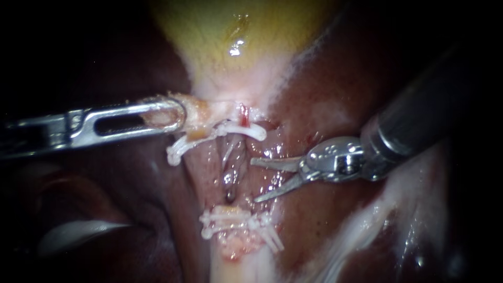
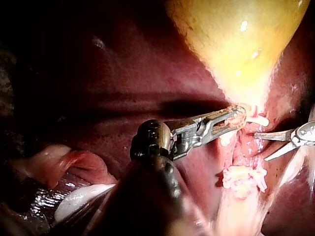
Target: Go back from the cut right tube
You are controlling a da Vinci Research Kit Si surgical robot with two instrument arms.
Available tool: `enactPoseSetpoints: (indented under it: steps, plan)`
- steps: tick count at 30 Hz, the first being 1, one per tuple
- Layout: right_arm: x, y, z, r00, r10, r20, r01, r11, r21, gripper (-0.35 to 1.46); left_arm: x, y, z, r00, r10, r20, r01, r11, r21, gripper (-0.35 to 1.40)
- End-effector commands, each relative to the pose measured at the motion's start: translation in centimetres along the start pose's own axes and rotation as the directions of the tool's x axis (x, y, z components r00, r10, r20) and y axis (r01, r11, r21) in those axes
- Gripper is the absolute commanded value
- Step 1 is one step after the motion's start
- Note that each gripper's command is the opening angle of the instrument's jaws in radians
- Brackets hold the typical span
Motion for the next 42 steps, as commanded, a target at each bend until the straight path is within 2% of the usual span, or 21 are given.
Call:
enactPoseSetpoints:
  steps: [1,6,14,29,35,39,42]
  plan:
    - [0.01,0.00,-0.06,1.000,-0.008,0.009,0.008,1.000,-0.013,1.45,0.00,0.00,0.00,1.0000,0.000,0.000,0.000,1.000,0.000,-0.35]
    - [0.06,0.02,-0.42,1.000,-0.022,0.017,0.023,0.998,-0.057,1.45,0.00,0.00,0.00,1.0000,0.000,0.000,0.000,1.000,0.000,-0.35]
    - [0.02,0.05,-0.77,0.999,-0.032,0.012,0.033,0.997,-0.073,1.45,0.00,0.00,0.00,1.0000,0.000,0.000,0.000,1.000,0.000,-0.35]
    - [-0.02,0.02,-0.87,0.999,-0.040,0.009,0.040,0.997,-0.070,1.45,0.00,0.02,0.01,1.0000,0.000,0.000,0.000,1.000,0.000,-0.35]
    - [-0.02,0.01,-0.87,0.999,-0.040,0.009,0.040,0.997,-0.070,1.45,0.02,0.12,0.11,1.0000,0.002,0.002,-0.002,1.000,-0.001,-0.35]
    - [-0.02,0.01,-0.87,0.999,-0.039,0.007,0.040,0.997,-0.071,1.45,0.06,0.26,0.25,0.9999,0.005,0.009,-0.005,1.000,-0.003,-0.35]
    - [-0.02,0.01,-0.87,0.999,-0.039,0.007,0.040,0.997,-0.071,1.45,0.13,0.37,0.37,0.9999,0.010,0.000,-0.010,1.000,-0.012,-0.35]
